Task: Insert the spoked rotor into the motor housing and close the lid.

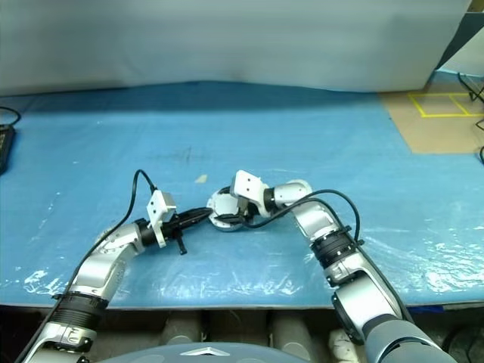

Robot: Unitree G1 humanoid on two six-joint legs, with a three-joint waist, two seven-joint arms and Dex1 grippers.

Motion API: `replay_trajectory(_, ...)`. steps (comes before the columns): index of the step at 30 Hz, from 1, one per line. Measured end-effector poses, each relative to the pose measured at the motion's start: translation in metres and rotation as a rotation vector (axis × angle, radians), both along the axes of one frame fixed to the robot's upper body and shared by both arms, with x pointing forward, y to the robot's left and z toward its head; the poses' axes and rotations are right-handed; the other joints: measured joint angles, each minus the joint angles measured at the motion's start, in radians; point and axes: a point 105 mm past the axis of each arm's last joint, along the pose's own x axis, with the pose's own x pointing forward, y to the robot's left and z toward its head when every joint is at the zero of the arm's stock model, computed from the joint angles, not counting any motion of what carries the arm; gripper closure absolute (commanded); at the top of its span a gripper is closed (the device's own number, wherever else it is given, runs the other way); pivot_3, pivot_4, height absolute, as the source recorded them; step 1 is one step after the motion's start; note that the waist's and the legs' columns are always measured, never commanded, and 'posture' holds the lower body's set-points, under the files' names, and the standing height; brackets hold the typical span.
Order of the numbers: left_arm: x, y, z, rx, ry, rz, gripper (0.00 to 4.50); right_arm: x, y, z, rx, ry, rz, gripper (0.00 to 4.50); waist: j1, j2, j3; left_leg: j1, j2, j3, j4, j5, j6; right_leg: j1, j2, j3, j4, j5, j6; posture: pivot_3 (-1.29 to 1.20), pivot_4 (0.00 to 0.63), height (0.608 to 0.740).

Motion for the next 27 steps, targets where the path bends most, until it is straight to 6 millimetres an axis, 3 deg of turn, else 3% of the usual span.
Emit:
replay_trajectory(3,-0.001,0.0,0.001,0.008,-0.002,-0.005,4.5,0.0,-0.002,0.0,-0.004,0.004,-0.004,0.48,0.001,0.0,0.0,-0.001,0.0,0.0,0.0,0.0,0.0,-0.001,0.0,0.0,0.0,0.0,0.0,0.0,0.15,0.74)
replay_trajectory(5,-0.001,0.0,0.002,0.011,-0.003,-0.006,4.5,0.001,-0.003,0.001,0.001,-0.001,-0.011,0.06,0.001,0.0,0.0,-0.001,0.0,0.0,0.0,0.0,0.0,-0.001,0.0,0.0,0.0,0.0,0.0,0.0,0.15,0.74)
replay_trajectory(15,-0.001,0.0,0.003,0.017,0.002,-0.004,4.5,-0.007,-0.004,0.005,0.08,0.07,0.003,0.06,0.0,0.0,0.0,-0.005,0.0,0.0,-0.001,0.0,0.0,-0.005,0.0,0.0,0.0,0.0,0.0,0.0,0.15,0.74)
replay_trajectory(27,-0.001,0.0,0.003,0.014,0.002,-0.005,4.5,-0.002,-0.013,0.04,0.234,0.138,-0.08,0.06,0.001,0.0,0.0,-0.006,0.0,0.0,-0.001,0.0,0.0,-0.006,0.0,-0.001,-0.001,0.0,0.0,0.0,0.15,0.74)
